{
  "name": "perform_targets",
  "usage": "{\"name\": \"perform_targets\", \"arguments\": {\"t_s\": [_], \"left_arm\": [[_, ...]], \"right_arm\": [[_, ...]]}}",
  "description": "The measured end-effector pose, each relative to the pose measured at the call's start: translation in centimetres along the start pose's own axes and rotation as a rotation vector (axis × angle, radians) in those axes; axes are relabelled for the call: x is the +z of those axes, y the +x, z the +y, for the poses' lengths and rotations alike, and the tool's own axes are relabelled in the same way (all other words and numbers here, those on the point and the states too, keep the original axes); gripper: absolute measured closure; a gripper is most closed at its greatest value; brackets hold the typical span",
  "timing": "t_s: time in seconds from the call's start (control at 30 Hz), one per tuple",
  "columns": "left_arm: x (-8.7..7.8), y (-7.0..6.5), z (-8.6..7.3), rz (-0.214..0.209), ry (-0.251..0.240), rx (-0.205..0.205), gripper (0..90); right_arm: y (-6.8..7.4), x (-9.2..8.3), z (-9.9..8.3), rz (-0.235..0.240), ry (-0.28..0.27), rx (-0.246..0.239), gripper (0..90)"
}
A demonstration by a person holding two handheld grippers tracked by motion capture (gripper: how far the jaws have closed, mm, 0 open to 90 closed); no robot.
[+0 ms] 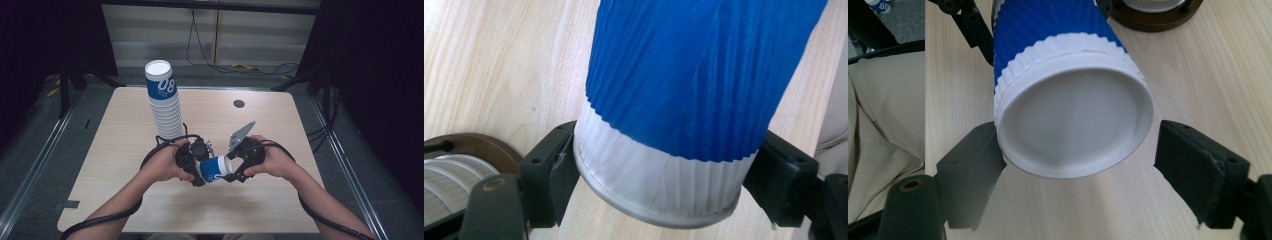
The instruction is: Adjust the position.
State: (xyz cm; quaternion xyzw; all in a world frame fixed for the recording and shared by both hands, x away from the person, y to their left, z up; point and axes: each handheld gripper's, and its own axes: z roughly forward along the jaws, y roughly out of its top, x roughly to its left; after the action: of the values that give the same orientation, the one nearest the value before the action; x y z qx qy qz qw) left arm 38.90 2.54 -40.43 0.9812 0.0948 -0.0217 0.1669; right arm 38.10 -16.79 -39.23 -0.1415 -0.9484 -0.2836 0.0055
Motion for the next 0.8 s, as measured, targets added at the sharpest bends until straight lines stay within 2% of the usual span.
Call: {"name": "perform_targets", "arguments": {"t_s": [0.43,0.6,0.8], "left_arm": [[0.17,-0.26,0.36,0.013,0.015,0.016,22.3],[0.33,-0.40,0.53,0.004,0.023,0.028,22.4],[0.34,-0.50,0.63,0.010,0.018,0.035,22.3]], "right_arm": [[0.28,0.39,0.14,0.016,-0.009,-0.011,22.8],[0.43,0.52,0.31,0.022,-0.004,-0.012,24.3],[0.66,0.70,0.38,0.023,-0.005,-0.028,27.6]]}}
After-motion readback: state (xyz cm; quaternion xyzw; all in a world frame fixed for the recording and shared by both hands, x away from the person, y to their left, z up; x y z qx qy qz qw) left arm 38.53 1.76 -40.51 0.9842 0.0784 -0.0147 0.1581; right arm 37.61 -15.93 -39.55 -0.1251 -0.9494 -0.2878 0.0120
